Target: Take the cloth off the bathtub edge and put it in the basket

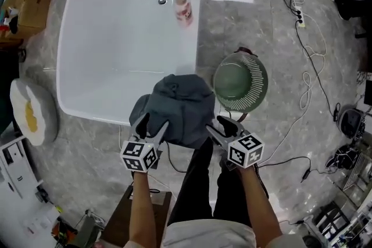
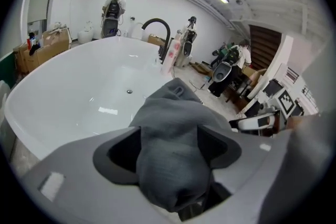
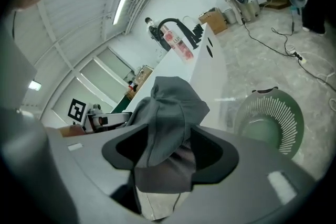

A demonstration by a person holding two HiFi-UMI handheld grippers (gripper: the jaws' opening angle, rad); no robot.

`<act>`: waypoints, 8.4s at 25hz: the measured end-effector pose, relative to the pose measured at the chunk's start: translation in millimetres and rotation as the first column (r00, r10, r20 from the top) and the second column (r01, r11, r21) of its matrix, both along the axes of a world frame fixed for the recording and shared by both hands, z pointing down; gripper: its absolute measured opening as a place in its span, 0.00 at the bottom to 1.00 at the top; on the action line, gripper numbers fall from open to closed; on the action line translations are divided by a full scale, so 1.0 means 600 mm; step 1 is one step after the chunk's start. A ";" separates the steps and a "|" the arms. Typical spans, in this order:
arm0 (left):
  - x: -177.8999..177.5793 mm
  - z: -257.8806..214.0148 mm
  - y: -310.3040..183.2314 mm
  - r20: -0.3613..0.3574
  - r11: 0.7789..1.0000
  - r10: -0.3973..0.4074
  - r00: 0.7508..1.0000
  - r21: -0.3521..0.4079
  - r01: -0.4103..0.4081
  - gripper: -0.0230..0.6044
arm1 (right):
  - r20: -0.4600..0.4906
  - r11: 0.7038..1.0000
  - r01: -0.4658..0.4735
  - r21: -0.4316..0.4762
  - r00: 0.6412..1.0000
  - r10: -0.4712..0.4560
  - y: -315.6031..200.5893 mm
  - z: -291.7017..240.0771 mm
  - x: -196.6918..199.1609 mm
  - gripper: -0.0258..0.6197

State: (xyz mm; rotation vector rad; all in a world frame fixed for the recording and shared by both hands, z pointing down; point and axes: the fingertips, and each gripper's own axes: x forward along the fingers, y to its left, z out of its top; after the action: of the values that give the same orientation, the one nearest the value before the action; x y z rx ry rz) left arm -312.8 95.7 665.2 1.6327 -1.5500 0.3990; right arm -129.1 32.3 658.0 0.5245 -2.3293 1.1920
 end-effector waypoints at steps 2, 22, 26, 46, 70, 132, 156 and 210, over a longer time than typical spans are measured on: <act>-0.007 0.019 0.004 0.003 0.998 0.032 0.999 -0.049 -0.031 0.67 | 0.029 0.999 -0.031 -0.034 0.999 0.032 0.001 0.015 -0.012 0.56; 0.048 0.126 -0.015 -0.415 0.919 0.234 0.879 -0.201 -0.339 1.00 | 0.169 0.925 -0.027 -0.379 0.981 0.097 0.043 0.138 -0.097 0.92; 0.065 0.126 -0.021 -0.413 0.912 0.255 0.874 -0.199 -0.360 1.00 | 0.215 0.898 -0.046 -0.437 0.964 0.154 0.045 0.147 -0.105 0.92; 0.113 0.079 -0.015 -0.354 0.939 0.248 0.902 -0.139 -0.313 0.55 | 0.246 0.920 -0.144 -0.365 0.938 0.244 0.054 0.079 -0.070 0.37; 0.337 0.078 -0.095 -0.465 0.920 0.341 0.817 -0.013 -0.392 0.48 | 0.124 0.926 -0.301 -0.228 0.934 0.334 -0.017 0.070 0.154 0.36; 0.507 0.376 -0.331 -0.273 0.940 0.129 0.953 -0.272 -0.205 0.41 | -0.362 0.975 -0.160 -0.156 0.927 0.094 -0.274 0.373 0.349 0.29; 0.476 0.515 -0.309 -0.151 0.913 0.133 0.980 -0.366 -0.181 0.29 | -0.620 0.996 -0.078 -0.039 0.784 0.037 -0.274 0.512 0.388 0.10; 0.477 -0.190 -0.049 -0.185 0.900 0.435 0.881 0.092 -0.425 0.40 | -0.212 0.876 -0.420 0.237 0.858 0.468 0.077 -0.183 0.363 0.30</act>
State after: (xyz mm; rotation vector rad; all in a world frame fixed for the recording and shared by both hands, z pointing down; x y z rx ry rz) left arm -26.8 66.5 550.9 1.9939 -1.0458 0.4158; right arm 88.8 78.4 548.4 1.2690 -2.1548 1.0174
